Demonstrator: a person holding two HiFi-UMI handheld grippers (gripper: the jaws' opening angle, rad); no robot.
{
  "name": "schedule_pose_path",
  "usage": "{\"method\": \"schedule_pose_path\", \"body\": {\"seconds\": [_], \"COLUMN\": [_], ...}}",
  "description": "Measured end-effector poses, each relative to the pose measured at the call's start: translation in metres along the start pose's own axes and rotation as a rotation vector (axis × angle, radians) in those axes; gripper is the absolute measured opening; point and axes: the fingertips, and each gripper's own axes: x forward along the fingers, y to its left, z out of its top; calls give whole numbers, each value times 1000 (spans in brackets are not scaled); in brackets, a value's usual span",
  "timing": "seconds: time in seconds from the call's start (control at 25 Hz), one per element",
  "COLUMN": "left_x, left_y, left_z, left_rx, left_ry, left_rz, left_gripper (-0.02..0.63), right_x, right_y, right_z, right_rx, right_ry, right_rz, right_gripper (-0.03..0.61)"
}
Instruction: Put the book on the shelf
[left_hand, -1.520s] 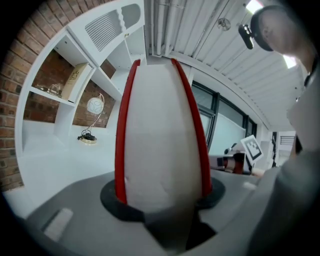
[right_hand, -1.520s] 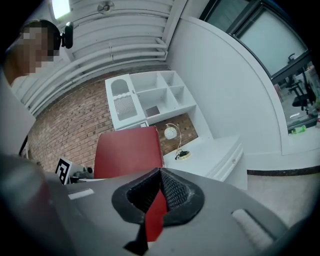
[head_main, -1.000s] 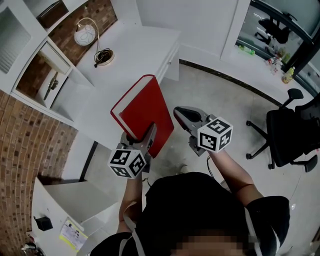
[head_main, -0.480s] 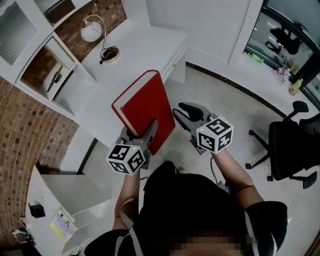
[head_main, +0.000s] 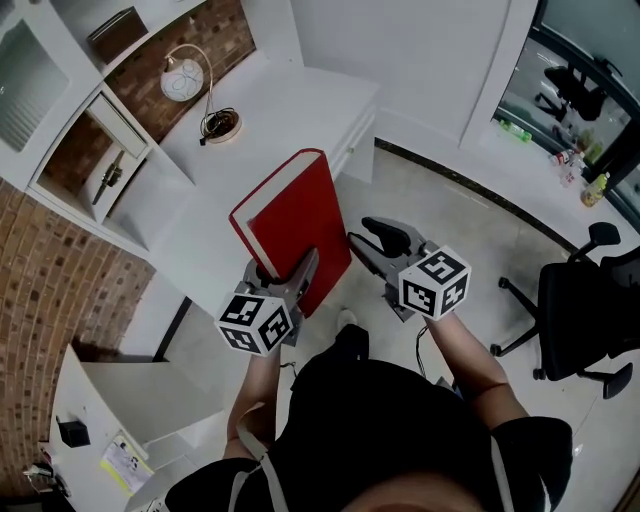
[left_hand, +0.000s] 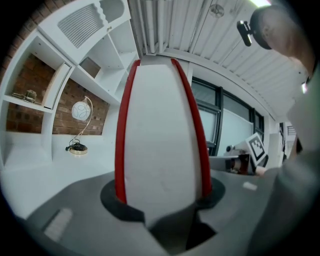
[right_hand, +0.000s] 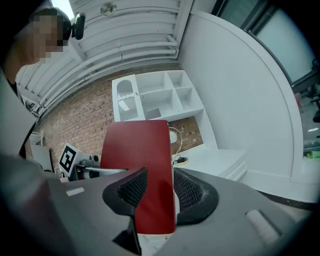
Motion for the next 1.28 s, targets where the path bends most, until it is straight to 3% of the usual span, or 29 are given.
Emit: {"method": "schedule_pose_path", "body": {"seconds": [0.48, 1.28], "left_x": [46, 70], "left_y": [33, 138], "left_z": [50, 82], "left_rx": [43, 15], "left_ry": [-78, -105], "left_rz": [16, 132], "left_gripper": [229, 229], "right_x": [51, 177], "right_y": [-34, -43], "right_z": [33, 66], "right_rx": [-52, -97], "right_ry": [-14, 49], "right_rz": [58, 218], "right_gripper": [159, 187]}}
